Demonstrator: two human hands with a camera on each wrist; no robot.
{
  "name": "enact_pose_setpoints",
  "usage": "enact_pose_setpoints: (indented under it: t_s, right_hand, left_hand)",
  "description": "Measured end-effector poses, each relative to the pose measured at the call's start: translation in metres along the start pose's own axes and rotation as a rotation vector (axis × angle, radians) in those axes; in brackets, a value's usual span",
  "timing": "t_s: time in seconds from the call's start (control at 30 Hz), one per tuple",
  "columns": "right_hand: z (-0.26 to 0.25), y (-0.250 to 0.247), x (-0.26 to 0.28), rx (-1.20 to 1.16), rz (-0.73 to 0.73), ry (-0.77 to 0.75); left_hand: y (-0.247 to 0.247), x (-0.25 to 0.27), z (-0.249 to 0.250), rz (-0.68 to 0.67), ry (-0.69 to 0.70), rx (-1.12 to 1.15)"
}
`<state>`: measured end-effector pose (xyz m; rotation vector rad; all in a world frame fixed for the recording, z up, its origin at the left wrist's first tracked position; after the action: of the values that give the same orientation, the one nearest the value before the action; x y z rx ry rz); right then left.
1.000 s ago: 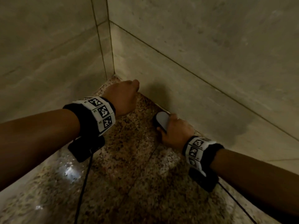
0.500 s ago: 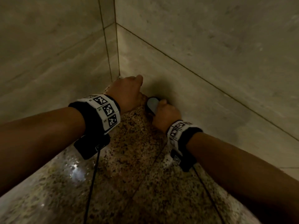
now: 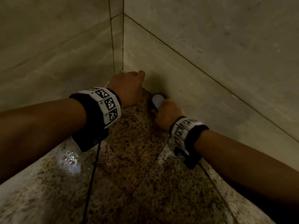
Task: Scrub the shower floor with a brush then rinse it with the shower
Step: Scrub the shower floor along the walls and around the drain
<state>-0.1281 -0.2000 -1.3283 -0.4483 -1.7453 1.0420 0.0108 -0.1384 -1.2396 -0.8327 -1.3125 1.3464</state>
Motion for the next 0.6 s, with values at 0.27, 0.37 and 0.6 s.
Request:
enact_pose_setpoints:
  t_s: [0.27, 0.37, 0.6]
  right_hand:
    - [-0.021, 0.004, -0.012, -0.022, 0.066, -0.029]
    - [-0.022, -0.001, -0.012, -0.069, 0.032, -0.055]
    - [0.043, 0.003, 0.029, 0.062, 0.116, 0.007]
  left_hand:
    - [0.006, 0.000, 0.012, -0.017, 0.039, 0.034]
    - [0.010, -0.003, 0.026, -0.032, 0.099, 0.047]
    - [0.009, 0.005, 0.007, -0.026, 0.070, 0.033]
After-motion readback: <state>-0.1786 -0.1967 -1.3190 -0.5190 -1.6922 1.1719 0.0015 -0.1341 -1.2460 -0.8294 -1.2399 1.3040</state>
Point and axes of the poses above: each hand's wrist, its own x-axis away from the middle knuckle, its own y-axis out of the palm, z = x × y, the point moved 8 cm from there along -x, towards the middle knuckle, and after that the axes turned 8 degrees about -z, right-handed, at the moved point
